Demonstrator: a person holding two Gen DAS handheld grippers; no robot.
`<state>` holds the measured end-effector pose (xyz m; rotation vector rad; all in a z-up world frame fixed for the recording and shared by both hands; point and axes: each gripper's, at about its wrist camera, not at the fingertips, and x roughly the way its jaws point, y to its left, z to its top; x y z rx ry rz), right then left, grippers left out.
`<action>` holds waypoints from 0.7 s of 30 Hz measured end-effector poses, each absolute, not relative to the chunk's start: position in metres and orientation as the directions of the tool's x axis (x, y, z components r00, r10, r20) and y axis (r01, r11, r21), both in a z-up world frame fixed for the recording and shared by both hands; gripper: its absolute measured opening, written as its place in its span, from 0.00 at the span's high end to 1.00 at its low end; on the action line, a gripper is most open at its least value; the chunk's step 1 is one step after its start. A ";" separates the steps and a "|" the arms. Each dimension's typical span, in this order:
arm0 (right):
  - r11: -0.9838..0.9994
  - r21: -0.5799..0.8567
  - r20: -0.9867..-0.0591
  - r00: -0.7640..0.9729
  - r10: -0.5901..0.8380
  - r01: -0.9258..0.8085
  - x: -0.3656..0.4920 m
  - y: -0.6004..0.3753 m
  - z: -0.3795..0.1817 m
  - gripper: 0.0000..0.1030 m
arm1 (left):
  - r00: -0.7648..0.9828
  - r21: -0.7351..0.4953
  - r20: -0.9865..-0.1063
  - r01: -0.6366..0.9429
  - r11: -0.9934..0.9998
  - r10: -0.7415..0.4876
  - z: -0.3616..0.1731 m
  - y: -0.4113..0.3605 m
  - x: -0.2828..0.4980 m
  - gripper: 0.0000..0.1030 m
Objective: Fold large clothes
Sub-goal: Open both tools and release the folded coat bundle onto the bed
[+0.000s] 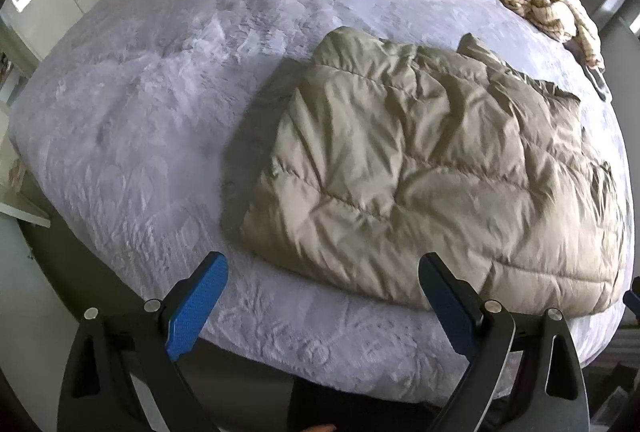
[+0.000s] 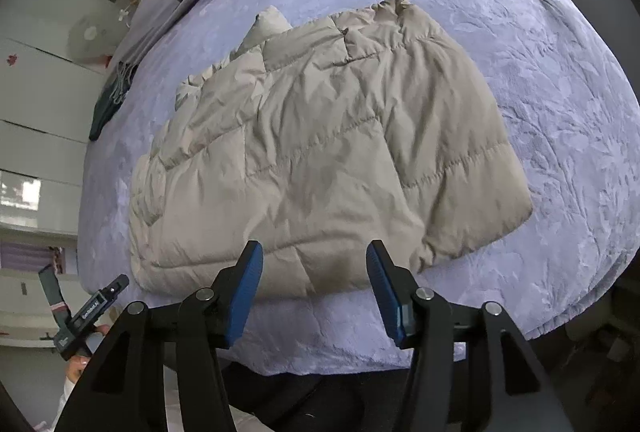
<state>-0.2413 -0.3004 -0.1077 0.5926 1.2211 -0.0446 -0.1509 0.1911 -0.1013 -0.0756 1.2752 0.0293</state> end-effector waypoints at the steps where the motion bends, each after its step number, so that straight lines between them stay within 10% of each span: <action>1: 0.849 0.404 -0.890 0.361 0.279 0.341 -0.244 -0.301 -0.108 0.42 | 0.297 -0.029 -0.955 -0.057 0.998 -0.011 -0.100 0.188 -0.154 0.03; 19: 0.867 0.390 -0.894 0.354 0.275 0.310 -0.232 -0.275 -0.110 0.32 | 0.306 0.010 -0.952 0.039 0.999 -0.003 -0.088 0.175 -0.142 0.00; 21: 0.872 0.387 -0.894 0.352 0.277 0.299 -0.223 -0.264 -0.112 0.18 | 0.294 0.001 -0.956 0.057 0.998 -0.016 -0.092 0.180 -0.134 0.00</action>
